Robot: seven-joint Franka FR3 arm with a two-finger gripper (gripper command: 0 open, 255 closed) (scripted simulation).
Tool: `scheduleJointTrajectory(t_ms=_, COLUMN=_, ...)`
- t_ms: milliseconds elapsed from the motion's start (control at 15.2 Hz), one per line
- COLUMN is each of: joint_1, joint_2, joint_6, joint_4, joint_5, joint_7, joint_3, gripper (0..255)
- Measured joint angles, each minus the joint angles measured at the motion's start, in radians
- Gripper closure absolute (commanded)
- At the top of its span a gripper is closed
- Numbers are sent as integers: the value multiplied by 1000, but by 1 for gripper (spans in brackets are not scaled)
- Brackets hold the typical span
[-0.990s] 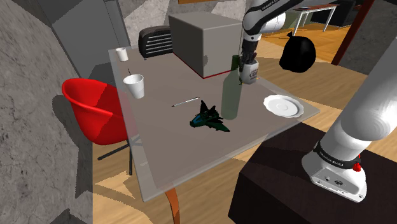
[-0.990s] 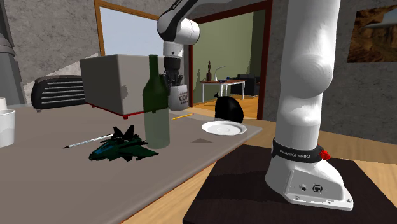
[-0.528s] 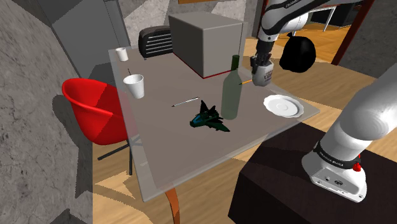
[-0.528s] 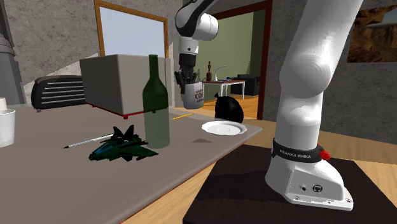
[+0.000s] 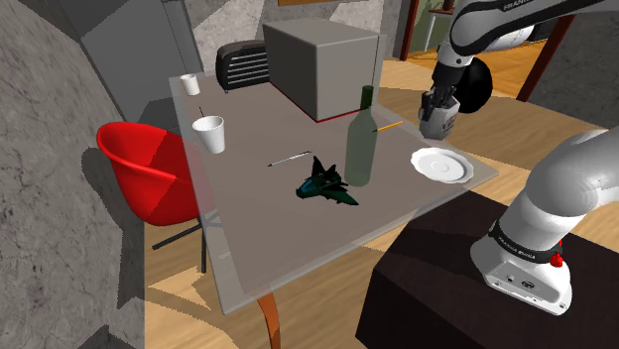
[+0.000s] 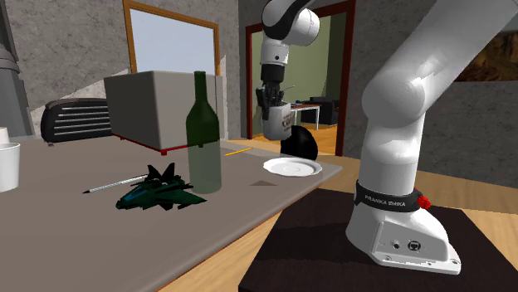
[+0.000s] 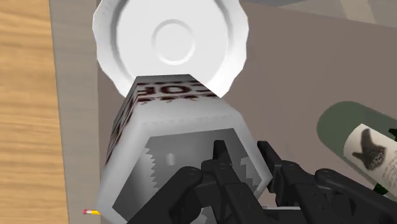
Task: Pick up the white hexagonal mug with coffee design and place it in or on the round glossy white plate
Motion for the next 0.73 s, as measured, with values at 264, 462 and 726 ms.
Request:
scheduleJointTrajectory(t_ms=264, joint_1=-65, joint_2=-185, joint_6=-85, joint_4=-100, joint_5=-50, joint_7=-35, joint_3=-17, gripper=255)
scheduleJointTrajectory(t_ms=462, joint_1=-80, joint_2=-225, joint_6=-81, joint_4=-145, joint_5=-62, joint_7=-39, joint_3=-20, gripper=255)
scheduleJointTrajectory(t_ms=726, joint_1=-87, joint_2=-209, joint_6=-23, joint_4=-188, joint_5=-73, joint_7=-45, joint_3=-34, gripper=255)
